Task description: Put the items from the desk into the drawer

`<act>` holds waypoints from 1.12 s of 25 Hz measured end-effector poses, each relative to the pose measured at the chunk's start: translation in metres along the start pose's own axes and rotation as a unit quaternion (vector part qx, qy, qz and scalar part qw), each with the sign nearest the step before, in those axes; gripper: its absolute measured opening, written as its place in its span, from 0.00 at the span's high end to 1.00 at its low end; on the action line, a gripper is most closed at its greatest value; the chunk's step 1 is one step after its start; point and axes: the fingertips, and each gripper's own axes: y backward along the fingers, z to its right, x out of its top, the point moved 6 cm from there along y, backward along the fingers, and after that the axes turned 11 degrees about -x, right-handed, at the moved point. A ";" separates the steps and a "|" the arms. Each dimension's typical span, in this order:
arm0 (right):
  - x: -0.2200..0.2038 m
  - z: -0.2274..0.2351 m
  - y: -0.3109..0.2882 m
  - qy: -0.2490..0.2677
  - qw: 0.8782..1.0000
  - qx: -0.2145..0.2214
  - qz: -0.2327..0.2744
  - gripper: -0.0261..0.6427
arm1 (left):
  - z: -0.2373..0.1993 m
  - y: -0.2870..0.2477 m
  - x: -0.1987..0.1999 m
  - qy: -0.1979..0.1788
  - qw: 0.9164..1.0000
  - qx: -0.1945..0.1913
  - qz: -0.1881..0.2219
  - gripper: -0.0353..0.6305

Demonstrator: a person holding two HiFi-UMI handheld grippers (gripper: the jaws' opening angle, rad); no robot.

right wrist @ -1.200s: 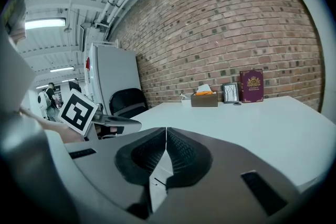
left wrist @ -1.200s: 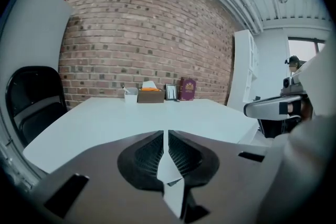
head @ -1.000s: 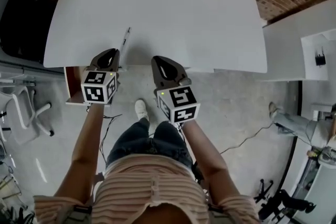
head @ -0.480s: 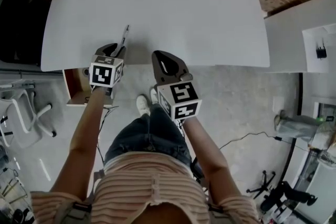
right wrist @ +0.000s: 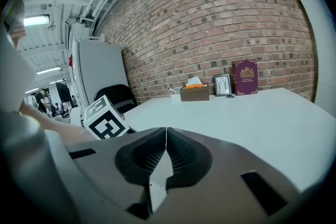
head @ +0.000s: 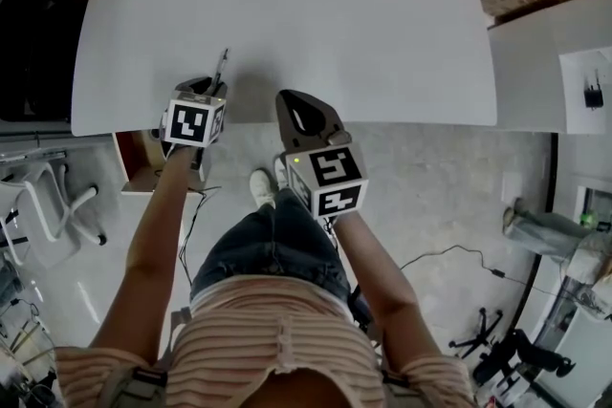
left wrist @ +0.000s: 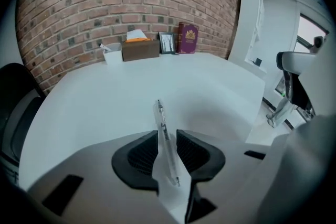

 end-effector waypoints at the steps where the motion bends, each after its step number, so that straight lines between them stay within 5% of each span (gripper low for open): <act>1: 0.000 0.002 -0.001 -0.003 1.000 0.001 -0.002 0.94 | 0.000 -0.002 0.001 -0.001 1.000 0.001 -0.005 0.77; 7: 0.000 0.013 -0.010 -0.006 1.000 0.013 -0.010 0.94 | 0.004 -0.010 0.006 -0.002 0.999 0.012 -0.031 0.83; 16: 0.005 0.028 -0.015 -0.004 1.000 0.025 -0.013 0.94 | 0.003 -0.007 0.007 0.048 0.999 0.009 -0.015 0.88; 23: 0.012 0.026 -0.018 0.014 0.998 0.054 -0.007 0.94 | 0.008 0.031 0.015 0.061 0.994 0.050 0.075 0.88; 28: 0.020 0.006 -0.028 0.033 0.995 0.095 0.001 0.94 | 0.000 0.079 0.011 0.075 0.981 0.096 0.149 0.88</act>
